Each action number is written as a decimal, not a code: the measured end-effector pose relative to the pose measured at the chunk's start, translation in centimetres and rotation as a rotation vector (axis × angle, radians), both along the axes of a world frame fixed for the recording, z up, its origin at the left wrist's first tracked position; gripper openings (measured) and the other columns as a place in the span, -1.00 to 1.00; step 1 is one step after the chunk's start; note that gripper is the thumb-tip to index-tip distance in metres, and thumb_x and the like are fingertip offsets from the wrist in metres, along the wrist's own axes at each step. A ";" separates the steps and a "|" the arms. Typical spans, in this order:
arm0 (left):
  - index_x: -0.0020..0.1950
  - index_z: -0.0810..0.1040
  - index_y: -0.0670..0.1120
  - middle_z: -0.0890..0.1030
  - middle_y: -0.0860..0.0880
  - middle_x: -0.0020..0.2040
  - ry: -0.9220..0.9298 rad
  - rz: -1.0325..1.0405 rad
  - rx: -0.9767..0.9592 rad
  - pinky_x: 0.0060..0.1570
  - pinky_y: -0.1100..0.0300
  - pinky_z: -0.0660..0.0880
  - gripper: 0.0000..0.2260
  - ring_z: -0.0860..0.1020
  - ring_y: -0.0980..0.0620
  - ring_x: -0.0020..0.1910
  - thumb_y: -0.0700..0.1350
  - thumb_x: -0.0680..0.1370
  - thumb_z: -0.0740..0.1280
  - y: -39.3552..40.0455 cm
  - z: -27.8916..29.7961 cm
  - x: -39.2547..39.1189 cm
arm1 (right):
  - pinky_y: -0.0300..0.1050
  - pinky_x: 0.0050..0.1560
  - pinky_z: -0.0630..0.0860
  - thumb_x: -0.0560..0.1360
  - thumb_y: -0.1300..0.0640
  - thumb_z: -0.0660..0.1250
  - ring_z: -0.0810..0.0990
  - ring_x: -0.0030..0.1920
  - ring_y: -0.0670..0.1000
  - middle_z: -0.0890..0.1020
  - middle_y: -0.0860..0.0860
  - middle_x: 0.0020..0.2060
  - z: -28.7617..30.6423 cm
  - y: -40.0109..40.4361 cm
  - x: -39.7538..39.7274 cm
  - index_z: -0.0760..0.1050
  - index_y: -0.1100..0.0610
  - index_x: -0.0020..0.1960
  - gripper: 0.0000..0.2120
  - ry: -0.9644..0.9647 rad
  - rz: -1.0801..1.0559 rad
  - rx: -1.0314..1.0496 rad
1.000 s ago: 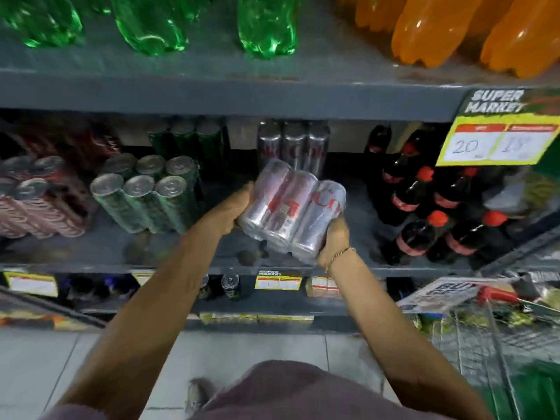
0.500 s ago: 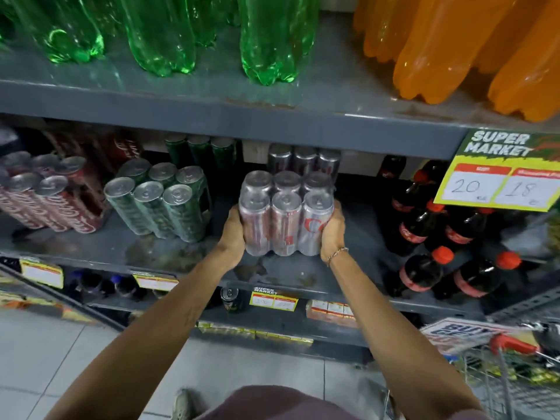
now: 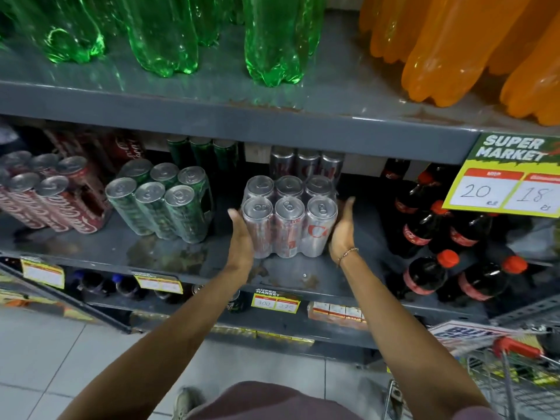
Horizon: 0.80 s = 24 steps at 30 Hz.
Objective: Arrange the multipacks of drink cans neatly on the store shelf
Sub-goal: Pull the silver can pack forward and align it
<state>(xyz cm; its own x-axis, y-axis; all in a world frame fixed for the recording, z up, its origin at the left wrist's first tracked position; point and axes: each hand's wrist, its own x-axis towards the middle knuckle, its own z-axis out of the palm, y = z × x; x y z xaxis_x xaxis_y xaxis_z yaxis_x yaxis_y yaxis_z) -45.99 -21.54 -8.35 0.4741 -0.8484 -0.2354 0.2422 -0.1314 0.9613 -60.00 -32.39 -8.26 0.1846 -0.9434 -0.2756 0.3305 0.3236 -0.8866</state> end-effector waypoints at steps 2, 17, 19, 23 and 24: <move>0.56 0.06 0.03 0.25 0.06 0.51 -0.256 -0.022 -0.065 0.36 0.25 0.27 -0.44 0.26 0.10 0.48 0.23 0.60 -0.12 1.6 -0.7 -1.6 | 0.00 0.28 0.46 0.52 -0.36 -0.21 0.59 0.14 0.03 0.68 -0.04 -0.03 0.9 -0.9 -0.4 0.55 -0.03 0.07 -0.35 0.027 0.074 0.020; 0.52 0.00 -0.14 0.11 -0.03 0.52 -0.553 -0.158 -0.121 0.47 0.25 0.15 -0.25 0.12 0.01 0.53 0.30 0.52 0.10 4.0 -0.2 -4.8 | -0.18 0.31 0.32 0.56 -0.27 -0.19 0.51 0.19 -0.08 0.58 -0.03 0.12 -0.2 2.0 -1.4 0.49 0.14 0.25 -0.32 0.252 0.050 -0.033; 0.54 -0.27 -0.03 -0.23 0.05 0.57 -0.598 -0.239 -0.090 0.52 0.15 -0.09 -0.14 -0.19 0.09 0.56 0.30 0.49 0.17 4.2 -0.4 -6.4 | -0.09 0.36 0.35 0.51 -0.36 -0.17 0.53 0.24 -0.02 0.60 0.04 0.20 -0.6 3.4 -0.5 0.53 0.13 0.23 -0.25 0.234 0.010 -0.013; 0.53 -0.13 -0.17 0.16 0.07 0.45 -0.469 -0.264 -0.055 0.28 0.55 0.22 -0.16 0.22 0.17 0.42 -0.05 0.50 0.40 3.5 0.6 -3.6 | 0.11 0.46 0.21 0.50 -0.36 -0.10 0.39 0.35 0.06 0.47 0.09 0.32 -1.4 7.9 2.6 0.42 0.18 0.28 -0.28 0.286 -0.320 0.062; 0.51 -0.01 -0.17 0.32 0.05 0.38 -0.486 -0.291 -0.022 0.11 0.59 0.34 -0.24 0.35 0.15 0.32 -0.07 0.49 0.41 3.5 0.6 -1.9 | 0.11 0.40 0.23 0.58 -0.21 -0.04 0.40 0.28 0.11 0.47 0.13 0.23 -1.1 9.7 3.3 0.41 0.24 0.18 -0.45 0.371 -0.370 0.011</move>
